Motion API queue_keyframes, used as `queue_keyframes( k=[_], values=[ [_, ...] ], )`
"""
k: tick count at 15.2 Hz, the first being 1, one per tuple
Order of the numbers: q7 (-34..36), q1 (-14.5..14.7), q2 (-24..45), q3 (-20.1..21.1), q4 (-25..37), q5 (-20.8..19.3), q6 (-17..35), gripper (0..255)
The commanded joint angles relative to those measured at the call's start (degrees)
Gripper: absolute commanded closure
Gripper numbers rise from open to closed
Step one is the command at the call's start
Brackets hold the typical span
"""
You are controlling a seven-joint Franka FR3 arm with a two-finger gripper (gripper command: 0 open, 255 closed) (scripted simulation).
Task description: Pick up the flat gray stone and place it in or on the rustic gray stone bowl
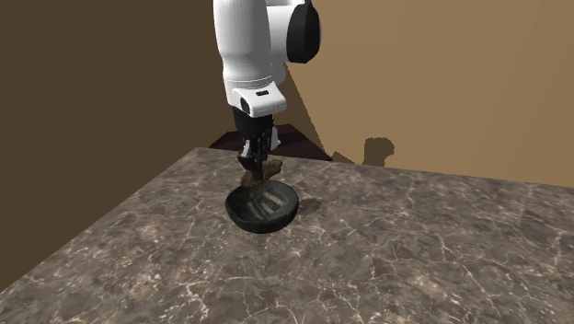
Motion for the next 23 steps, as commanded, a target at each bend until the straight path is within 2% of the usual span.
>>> queue_keyframes(
  k=[1, 8, 16, 17, 22, 23],
  values=[
    [-0.31, -0.1, 0.62, 0.24, -0.74, 0.49, 1.25, 255],
    [-1.79, -0.83, 3.49, 1.36, -2.88, 2.66, 5.69, 255],
    [-1.79, -0.83, 3.49, 1.36, -2.88, 2.66, 5.69, 255],
    [-1.79, -0.83, 3.49, 1.36, -2.87, 2.66, 5.69, 0],
    [-1.79, -0.84, 3.49, 1.36, -2.87, 2.66, 5.69, 0],
    [-1.37, -0.71, 2.71, 0.99, -1.92, 2.0, 4.11, 0]
  ],
)
